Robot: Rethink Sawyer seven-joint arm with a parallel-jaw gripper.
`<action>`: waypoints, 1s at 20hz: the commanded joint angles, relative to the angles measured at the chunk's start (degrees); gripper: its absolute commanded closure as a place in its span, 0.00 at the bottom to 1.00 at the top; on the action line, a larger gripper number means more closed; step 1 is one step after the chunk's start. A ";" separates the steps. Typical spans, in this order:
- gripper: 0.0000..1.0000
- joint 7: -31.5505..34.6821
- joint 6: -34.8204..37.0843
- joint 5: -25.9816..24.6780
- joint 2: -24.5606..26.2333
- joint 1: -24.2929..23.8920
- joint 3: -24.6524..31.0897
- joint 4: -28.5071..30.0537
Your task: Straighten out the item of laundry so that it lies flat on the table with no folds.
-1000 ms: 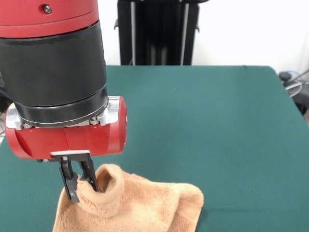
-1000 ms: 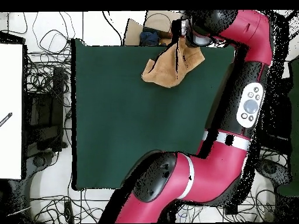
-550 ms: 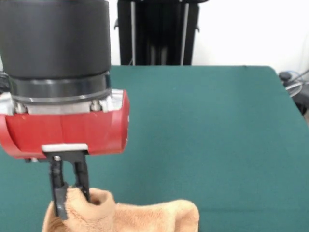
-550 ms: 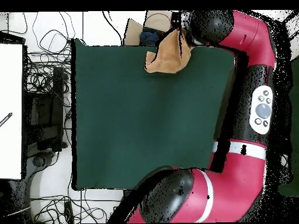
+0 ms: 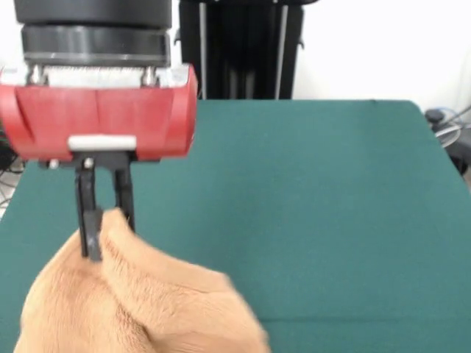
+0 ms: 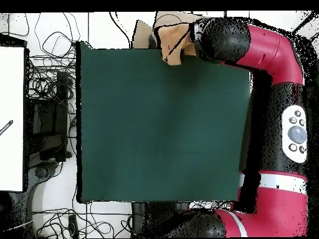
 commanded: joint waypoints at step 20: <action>1.00 18.33 -12.01 0.10 -13.49 6.69 -13.75 26.64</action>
